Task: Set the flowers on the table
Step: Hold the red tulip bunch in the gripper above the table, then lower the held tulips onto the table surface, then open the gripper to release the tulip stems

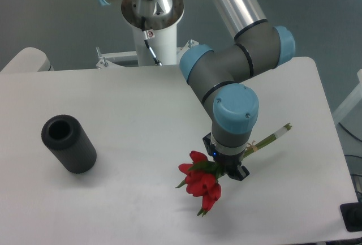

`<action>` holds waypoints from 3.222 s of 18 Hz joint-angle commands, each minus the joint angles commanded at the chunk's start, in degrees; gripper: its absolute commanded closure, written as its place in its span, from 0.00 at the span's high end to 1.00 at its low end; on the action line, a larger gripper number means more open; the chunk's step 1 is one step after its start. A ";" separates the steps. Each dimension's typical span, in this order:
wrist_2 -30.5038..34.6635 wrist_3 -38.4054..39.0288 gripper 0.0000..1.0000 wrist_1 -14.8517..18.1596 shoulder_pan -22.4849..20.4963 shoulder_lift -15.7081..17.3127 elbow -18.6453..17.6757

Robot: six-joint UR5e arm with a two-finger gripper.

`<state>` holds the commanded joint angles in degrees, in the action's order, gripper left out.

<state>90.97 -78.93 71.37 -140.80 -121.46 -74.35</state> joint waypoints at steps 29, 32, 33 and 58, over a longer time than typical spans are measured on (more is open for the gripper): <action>-0.35 0.09 0.12 -4.74 -5.53 4.74 -15.28; -0.35 -0.96 0.13 -6.15 -6.06 5.80 -18.10; -0.35 -1.31 0.14 -6.41 -5.98 6.06 -19.24; -0.88 -7.38 1.00 -7.56 -6.68 7.56 -18.03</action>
<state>90.09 -86.30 63.81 -147.48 -113.90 -92.38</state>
